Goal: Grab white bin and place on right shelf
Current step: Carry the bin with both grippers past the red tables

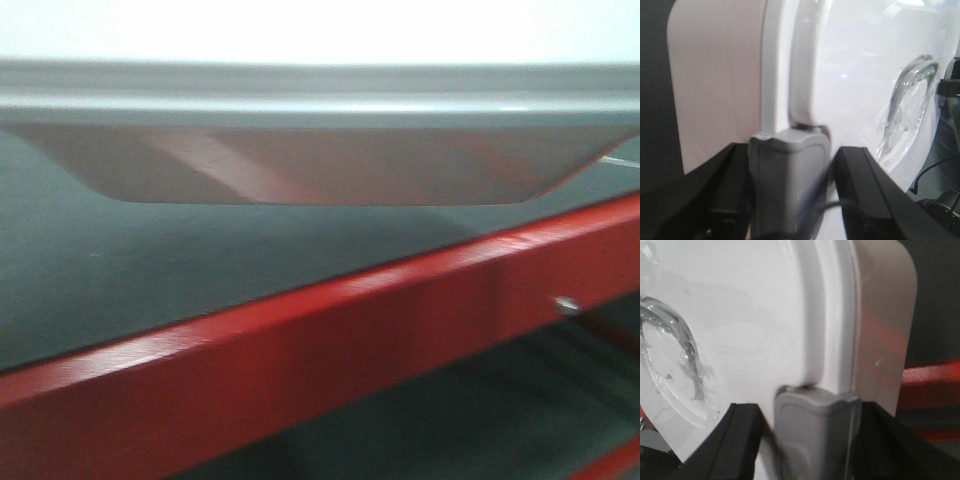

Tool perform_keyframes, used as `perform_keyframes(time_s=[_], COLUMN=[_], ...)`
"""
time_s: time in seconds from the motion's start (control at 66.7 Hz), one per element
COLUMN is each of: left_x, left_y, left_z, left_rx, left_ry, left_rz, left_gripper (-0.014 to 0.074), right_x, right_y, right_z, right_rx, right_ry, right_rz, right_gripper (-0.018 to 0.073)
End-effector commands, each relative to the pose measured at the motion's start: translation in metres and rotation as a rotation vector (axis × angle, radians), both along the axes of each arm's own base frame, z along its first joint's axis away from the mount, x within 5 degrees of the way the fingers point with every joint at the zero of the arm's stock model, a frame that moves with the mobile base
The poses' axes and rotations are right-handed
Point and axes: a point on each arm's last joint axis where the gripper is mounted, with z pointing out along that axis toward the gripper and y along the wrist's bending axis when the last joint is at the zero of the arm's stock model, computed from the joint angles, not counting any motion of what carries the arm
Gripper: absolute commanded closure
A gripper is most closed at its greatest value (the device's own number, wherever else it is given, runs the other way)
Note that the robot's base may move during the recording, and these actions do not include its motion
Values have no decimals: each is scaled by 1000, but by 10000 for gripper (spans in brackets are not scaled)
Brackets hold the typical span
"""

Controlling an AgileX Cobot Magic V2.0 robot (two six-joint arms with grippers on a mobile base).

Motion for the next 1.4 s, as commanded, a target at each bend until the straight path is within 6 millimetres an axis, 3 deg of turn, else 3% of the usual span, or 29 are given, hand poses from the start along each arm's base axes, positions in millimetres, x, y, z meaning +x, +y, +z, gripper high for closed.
perform_keyframes(time_s=[0.0, 1.38], left_x=[-12, -12], left_y=[-9, -9], left_z=[23, 23], left_rx=[-150, -150], left_ry=[-38, -38], left_rz=[-87, -87], left_gripper=[411, 411], right_x=[-12, -12], right_y=[12, 12], right_z=[20, 20], right_rx=[142, 142], right_ry=[-39, -39], right_rz=[107, 107], right_gripper=[219, 219])
